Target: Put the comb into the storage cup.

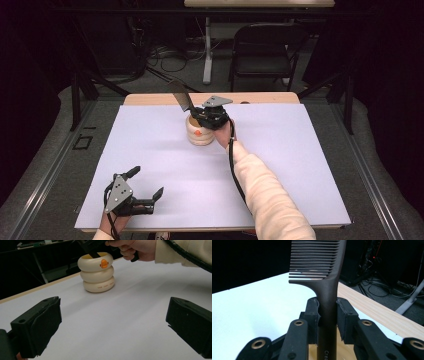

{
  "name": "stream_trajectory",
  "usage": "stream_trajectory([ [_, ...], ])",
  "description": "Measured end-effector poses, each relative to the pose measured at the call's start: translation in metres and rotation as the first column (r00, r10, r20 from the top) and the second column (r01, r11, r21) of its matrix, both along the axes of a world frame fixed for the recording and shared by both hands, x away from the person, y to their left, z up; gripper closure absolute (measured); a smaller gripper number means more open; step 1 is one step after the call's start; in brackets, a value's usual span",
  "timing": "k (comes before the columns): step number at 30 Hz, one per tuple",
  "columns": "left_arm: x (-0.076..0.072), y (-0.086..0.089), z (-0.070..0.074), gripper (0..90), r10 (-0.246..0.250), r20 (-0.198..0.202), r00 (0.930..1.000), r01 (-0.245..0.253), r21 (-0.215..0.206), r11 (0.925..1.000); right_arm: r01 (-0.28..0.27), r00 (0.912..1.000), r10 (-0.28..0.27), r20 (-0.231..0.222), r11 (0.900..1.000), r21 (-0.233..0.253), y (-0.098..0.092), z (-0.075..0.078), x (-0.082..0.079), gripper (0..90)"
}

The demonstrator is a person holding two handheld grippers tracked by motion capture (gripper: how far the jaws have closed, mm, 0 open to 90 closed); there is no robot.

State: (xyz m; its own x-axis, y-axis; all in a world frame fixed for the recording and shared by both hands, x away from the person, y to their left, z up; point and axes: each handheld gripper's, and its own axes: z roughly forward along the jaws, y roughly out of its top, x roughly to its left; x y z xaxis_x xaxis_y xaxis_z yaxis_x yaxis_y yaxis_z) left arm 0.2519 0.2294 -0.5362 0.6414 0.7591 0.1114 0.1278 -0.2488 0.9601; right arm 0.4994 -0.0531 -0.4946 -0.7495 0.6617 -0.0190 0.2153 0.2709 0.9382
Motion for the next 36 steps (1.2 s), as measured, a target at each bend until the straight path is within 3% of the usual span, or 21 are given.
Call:
stream_trajectory([
  [33, -0.0003, 0.0004, 0.0002, 0.2, -0.004, 0.001, 1.0, 0.004, -0.003, 1.0, 0.0, 0.9988, -0.002, -0.048, 0.999, -0.045, 0.0012, -0.0092, 0.003, 71.6],
  [36, -0.0006, 0.0006, 0.0004, 0.2, -0.003, 0.003, 1.0, 0.003, -0.004, 1.0, 0.017, 0.9978, -0.02, -0.063, 0.999, -0.041, 0.0001, -0.0072, 0.0022, 59.0],
])
